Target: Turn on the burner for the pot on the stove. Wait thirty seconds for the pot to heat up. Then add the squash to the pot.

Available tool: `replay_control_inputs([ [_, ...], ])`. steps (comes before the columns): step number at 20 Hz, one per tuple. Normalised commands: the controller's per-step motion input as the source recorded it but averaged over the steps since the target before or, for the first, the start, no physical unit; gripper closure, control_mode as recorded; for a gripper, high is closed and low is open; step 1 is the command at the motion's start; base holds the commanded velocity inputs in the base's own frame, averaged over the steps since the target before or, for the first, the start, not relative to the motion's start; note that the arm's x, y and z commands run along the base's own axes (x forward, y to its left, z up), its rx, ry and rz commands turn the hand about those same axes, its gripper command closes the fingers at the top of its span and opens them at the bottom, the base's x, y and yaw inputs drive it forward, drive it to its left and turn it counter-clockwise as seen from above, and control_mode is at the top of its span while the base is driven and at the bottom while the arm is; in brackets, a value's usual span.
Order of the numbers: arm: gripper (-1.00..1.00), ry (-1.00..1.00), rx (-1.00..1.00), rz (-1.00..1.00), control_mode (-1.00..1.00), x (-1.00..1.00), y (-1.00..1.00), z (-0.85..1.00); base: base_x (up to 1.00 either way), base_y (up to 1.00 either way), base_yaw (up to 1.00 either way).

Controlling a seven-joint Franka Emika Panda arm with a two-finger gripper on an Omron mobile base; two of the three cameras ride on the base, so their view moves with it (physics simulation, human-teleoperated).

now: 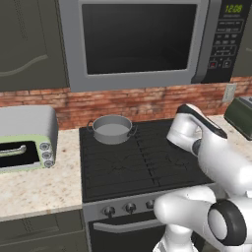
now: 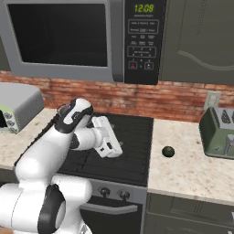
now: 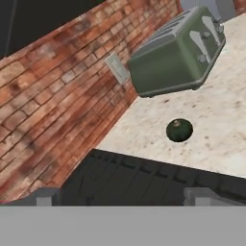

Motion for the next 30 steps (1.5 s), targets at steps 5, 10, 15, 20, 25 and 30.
replay_control_inputs([
  [5, -1.0, 0.27, 0.0, -0.21, -1.0, 0.12, -0.59, 0.1, 0.0, 0.0, 0.0],
  [10, -1.0, 0.07, -0.03, -0.12, -1.0, 0.03, -0.33, 0.0, 0.0, 0.0, 0.0],
  [15, -1.0, 0.0, 0.0, -0.08, -1.0, 0.0, -0.17, 0.0, 0.0, 0.0, 0.0],
  [20, -1.0, 0.0, 0.0, -0.1, -1.0, 0.0, -0.22, 0.0, 0.0, 0.0, 0.0],
  [25, -1.0, 0.03, 0.02, -0.05, -1.0, 0.06, -0.29, 0.0, 0.0, 0.0, 0.0],
  [30, -1.0, 0.03, 0.0, -0.06, -1.0, 0.15, -0.11, 0.0, 0.0, 0.0, 0.0],
])
